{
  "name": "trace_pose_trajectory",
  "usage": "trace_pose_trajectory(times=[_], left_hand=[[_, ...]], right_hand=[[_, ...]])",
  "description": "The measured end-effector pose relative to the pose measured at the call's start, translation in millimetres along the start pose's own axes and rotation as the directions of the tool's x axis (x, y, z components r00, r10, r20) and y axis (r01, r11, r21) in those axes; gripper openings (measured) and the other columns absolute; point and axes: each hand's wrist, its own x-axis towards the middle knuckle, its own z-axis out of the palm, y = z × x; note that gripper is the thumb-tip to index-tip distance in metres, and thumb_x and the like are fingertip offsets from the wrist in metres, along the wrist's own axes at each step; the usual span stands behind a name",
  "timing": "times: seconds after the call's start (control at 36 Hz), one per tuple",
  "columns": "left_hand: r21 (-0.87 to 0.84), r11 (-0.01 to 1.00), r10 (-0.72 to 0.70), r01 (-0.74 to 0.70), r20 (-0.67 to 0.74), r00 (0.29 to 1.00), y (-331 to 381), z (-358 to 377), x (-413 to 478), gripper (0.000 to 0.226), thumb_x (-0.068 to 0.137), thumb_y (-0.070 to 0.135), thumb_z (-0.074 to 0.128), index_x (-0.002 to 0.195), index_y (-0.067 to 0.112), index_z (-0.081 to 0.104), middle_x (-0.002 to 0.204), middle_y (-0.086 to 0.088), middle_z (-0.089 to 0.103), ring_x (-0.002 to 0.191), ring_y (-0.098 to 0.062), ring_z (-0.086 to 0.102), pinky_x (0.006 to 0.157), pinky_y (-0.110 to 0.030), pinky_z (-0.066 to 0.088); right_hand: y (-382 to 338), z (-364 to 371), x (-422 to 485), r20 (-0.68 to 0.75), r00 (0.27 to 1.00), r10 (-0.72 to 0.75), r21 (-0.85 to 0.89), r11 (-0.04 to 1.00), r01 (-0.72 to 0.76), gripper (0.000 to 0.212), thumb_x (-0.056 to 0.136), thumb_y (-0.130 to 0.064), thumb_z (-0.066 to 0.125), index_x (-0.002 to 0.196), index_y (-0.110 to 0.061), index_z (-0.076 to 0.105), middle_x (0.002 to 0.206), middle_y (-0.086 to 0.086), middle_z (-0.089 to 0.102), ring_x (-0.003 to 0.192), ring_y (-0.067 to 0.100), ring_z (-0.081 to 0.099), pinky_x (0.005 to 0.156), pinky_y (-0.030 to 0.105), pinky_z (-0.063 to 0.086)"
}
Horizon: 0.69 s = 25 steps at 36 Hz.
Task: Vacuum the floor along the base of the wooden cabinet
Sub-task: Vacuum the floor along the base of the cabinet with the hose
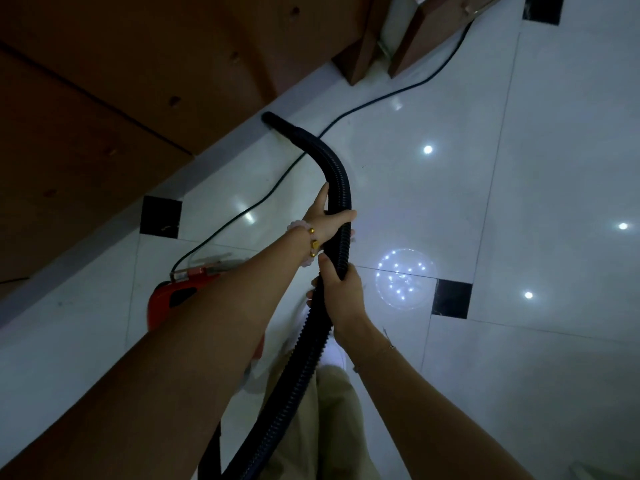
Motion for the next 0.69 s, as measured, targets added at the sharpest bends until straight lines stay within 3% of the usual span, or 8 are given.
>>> trace_pose_trajectory(times=[0.14,0.25,0.47,0.61,0.69], left_hand=[[0.12,0.993,0.002,-0.004,0.021,1.0,1,-1,11,0.083,0.083,0.022,0.061,0.147,0.048,0.014,0.106,-0.007,0.063,0.103,-0.028,0.066,0.097,-0.049,0.053],[0.099,0.995,0.018,-0.022,0.045,0.999,0,-2,14,0.078,0.089,0.013,0.057,0.148,0.045,0.016,0.09,-0.003,0.061,0.078,-0.02,0.067,0.09,-0.042,0.057],[0.13,0.991,0.037,-0.045,0.064,0.997,2,2,12,0.077,0.088,0.01,0.054,0.148,0.043,0.019,0.088,-0.004,0.057,0.07,-0.017,0.064,0.071,-0.034,0.056],[0.217,0.971,0.099,-0.101,0.02,0.995,3,-2,14,0.074,0.089,0.015,0.05,0.149,0.041,0.016,0.094,0.002,0.055,0.078,-0.022,0.063,0.091,-0.048,0.056],[0.227,0.971,0.076,-0.073,-0.002,0.997,1,-13,20,0.075,0.089,0.016,0.051,0.149,0.041,0.015,0.095,-0.001,0.058,0.083,-0.024,0.062,0.092,-0.052,0.055]], right_hand=[[1,6,7,-0.017,0.999,0.032,0.002,0.999,-0.032,0.02,0.093,-0.029,0.056,0.092,-0.01,0.049,0.067,0.008,0.055,0.05,0.02,0.054,0.052,0.033,0.05],[5,8,10,-0.058,0.998,0.038,-0.046,0.998,-0.04,0.023,0.091,-0.032,0.057,0.092,-0.01,0.05,0.069,0.009,0.058,0.053,0.023,0.057,0.06,0.037,0.054],[3,4,6,-0.038,0.997,0.06,-0.002,0.998,-0.06,0.021,0.091,-0.029,0.058,0.09,-0.01,0.05,0.069,0.01,0.056,0.051,0.021,0.055,0.052,0.031,0.051],[1,7,11,-0.009,0.998,0.059,-0.022,0.998,-0.059,0.021,0.091,-0.031,0.057,0.093,-0.01,0.051,0.069,0.009,0.057,0.052,0.021,0.056,0.057,0.035,0.052],[0,13,18,0.026,0.996,0.09,-0.016,0.996,-0.09,0.024,0.091,-0.032,0.058,0.093,-0.009,0.051,0.068,0.009,0.055,0.051,0.02,0.055,0.053,0.032,0.051]])
